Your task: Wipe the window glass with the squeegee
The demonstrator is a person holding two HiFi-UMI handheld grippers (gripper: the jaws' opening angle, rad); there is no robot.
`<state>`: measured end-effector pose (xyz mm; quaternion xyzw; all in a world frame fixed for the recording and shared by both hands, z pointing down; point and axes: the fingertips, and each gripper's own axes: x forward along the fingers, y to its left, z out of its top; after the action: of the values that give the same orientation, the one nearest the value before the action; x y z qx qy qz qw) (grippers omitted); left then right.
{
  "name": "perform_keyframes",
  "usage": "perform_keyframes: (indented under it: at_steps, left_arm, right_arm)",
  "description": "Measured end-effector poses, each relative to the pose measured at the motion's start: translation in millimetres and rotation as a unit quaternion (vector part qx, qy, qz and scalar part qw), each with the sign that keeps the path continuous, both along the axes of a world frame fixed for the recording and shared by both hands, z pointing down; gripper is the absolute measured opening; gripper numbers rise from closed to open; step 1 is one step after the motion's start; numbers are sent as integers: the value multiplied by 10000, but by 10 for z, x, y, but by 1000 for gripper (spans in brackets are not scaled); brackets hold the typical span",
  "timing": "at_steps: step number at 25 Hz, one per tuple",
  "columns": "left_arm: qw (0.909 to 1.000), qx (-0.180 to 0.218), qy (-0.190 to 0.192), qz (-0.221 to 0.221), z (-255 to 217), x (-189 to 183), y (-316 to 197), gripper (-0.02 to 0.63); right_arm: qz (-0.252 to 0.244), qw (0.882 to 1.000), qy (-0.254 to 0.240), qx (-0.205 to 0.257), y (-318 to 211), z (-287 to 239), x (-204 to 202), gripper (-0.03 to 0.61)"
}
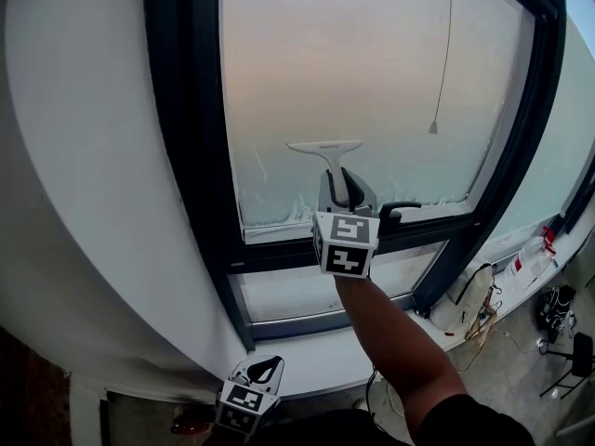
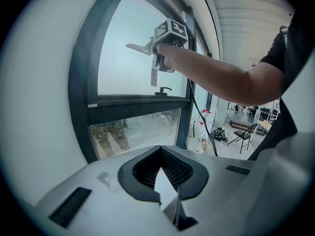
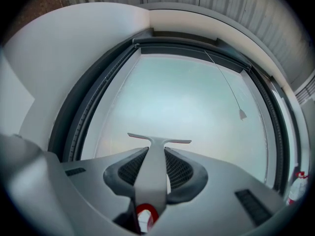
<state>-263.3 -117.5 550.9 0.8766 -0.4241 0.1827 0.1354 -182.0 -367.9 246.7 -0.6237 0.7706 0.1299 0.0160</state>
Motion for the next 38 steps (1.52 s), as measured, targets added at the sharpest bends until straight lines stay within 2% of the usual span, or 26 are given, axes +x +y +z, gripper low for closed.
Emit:
perform_keyframes:
  at_steps: [14,38]
  left_arm:
    - [9998,-175,10,-54,108,-34,19,0]
    - [9997,-249,5,-60,169,23,30,0]
  right_arm:
    - [154,9965,-33,-823,-19,1046,249,87]
    - [308,9829,121,-1814,-166,2086,542,87]
